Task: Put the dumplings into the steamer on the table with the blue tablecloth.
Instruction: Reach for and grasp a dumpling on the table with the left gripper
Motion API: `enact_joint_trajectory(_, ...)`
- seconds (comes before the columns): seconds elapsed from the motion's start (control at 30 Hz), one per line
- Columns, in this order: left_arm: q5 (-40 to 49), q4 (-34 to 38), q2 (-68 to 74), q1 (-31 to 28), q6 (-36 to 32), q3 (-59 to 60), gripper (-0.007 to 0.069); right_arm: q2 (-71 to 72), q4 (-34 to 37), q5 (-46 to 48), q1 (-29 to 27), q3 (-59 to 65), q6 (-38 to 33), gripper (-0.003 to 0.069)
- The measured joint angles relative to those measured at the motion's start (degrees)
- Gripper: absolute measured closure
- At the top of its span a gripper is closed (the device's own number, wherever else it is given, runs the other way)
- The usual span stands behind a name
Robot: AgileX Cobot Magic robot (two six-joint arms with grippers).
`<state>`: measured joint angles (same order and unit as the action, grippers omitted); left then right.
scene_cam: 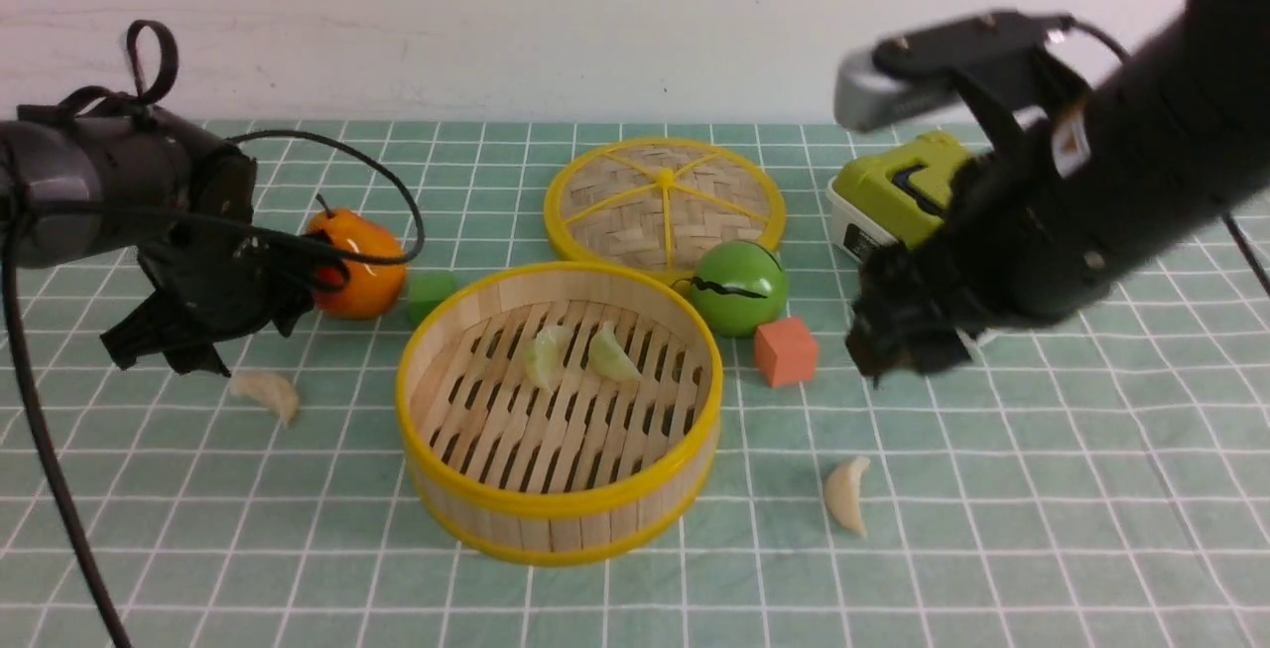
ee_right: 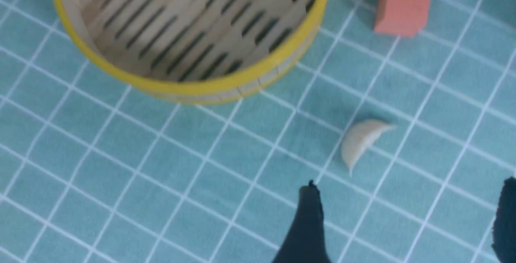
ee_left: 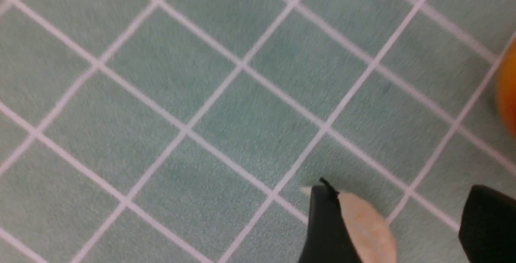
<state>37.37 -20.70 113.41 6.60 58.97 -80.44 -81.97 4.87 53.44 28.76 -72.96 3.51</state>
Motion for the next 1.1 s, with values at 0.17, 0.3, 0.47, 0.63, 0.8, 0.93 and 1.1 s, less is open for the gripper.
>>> enact_joint_trajectory(0.17,3.34,9.46,5.08,0.0,-9.56,-3.08,0.0198,8.33,-0.22,-7.2,0.0,15.8,2.81,0.0093)
enact_joint_trajectory(0.3,3.75,10.47,5.4,0.0,-11.5,-3.73,0.0207,11.08,-0.26,-9.09,0.0,20.86,3.22,0.0093)
enact_joint_trajectory(0.47,4.51,9.29,5.6,0.0,-11.87,-3.95,0.0302,13.71,-0.21,-10.5,0.0,23.17,3.22,0.0093)
enact_joint_trajectory(0.63,5.24,8.49,5.6,0.0,-13.42,-3.95,0.0424,14.06,-0.21,-11.34,0.0,23.17,3.22,0.0093)
enact_joint_trajectory(0.8,7.35,8.85,3.72,0.0,-20.02,-3.96,0.0427,14.06,-0.45,-11.41,0.0,23.17,3.22,0.0093)
enact_joint_trajectory(0.93,9.8,13.46,-3.92,0.05,-29.98,-3.96,0.0427,14.06,-1.16,-11.86,0.0,23.17,3.22,0.0093)
enact_joint_trajectory(1.1,13.9,28.63,-13.6,3.13,-47.66,-4.07,0.0427,14.06,-1.79,-13.21,0.0,23.17,3.23,0.0093)
